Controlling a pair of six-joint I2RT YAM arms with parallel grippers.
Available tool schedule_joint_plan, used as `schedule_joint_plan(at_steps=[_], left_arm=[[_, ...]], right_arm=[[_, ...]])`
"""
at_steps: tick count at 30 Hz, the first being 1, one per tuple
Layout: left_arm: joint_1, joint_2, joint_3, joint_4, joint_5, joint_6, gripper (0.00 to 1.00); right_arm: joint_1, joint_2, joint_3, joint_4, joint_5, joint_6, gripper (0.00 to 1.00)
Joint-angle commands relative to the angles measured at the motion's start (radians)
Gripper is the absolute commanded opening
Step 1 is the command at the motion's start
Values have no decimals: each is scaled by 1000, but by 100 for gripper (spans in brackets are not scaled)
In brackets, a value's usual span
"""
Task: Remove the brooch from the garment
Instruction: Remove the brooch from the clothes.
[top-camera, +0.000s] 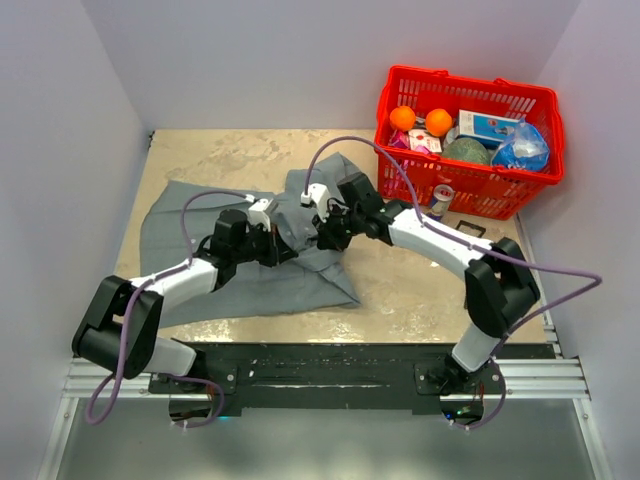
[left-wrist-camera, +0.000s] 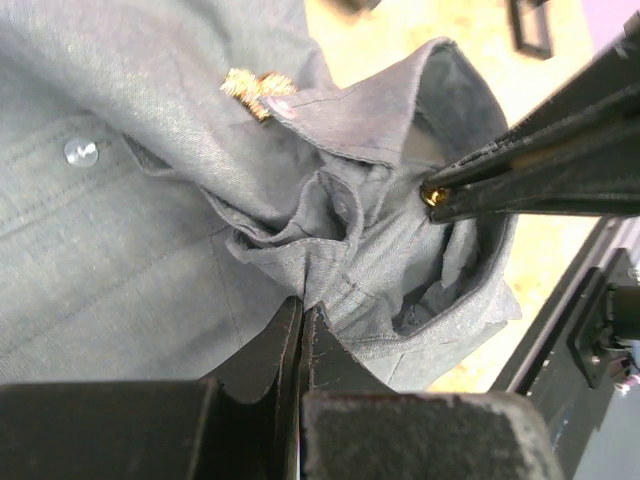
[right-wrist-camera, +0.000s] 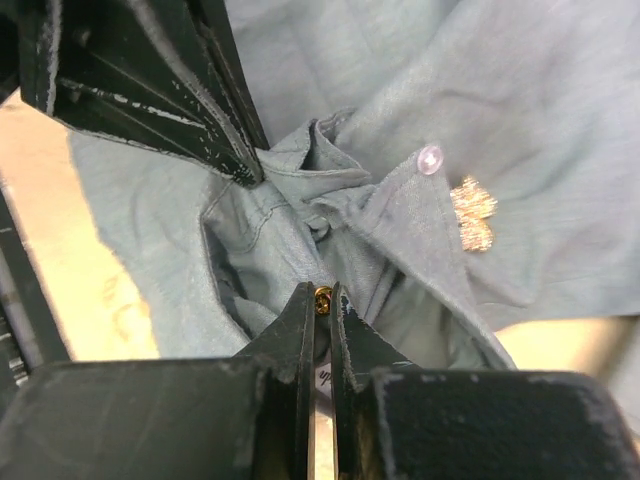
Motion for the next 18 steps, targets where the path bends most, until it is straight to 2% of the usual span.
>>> schedule_joint_plan(at_steps=[1, 2, 3, 5, 6, 8, 11, 13, 15, 18], left_arm=[[51, -10, 32, 71, 115, -16, 0], [56, -6, 47, 79, 134, -25, 0], [62, 8, 74, 96, 155, -31, 9], [71, 32, 101, 104, 238, -48, 20], [82, 54, 116, 107, 264, -56, 33], [100, 74, 118, 160, 370, -83, 51], [118, 134, 157, 124, 506, -90, 62], [119, 180, 180, 117, 569, -106, 64], [119, 192, 161, 169, 597, -152, 69], [120, 215, 139, 249, 669, -226, 70]], right_arm=[[28, -142, -80, 161, 183, -83, 0], [45, -178, -102, 176, 183, -95, 0], [52, -190, -118, 205, 181, -109, 0], [65, -213, -138, 216, 192, -108, 0], [70, -218, -136, 222, 192, -95, 0], [73, -221, -135, 239, 215, -63, 0], [82, -213, -159, 305, 288, 26, 0], [93, -199, -179, 354, 301, 47, 0], [107, -190, -193, 371, 324, 50, 0], [119, -172, -210, 397, 331, 34, 0]])
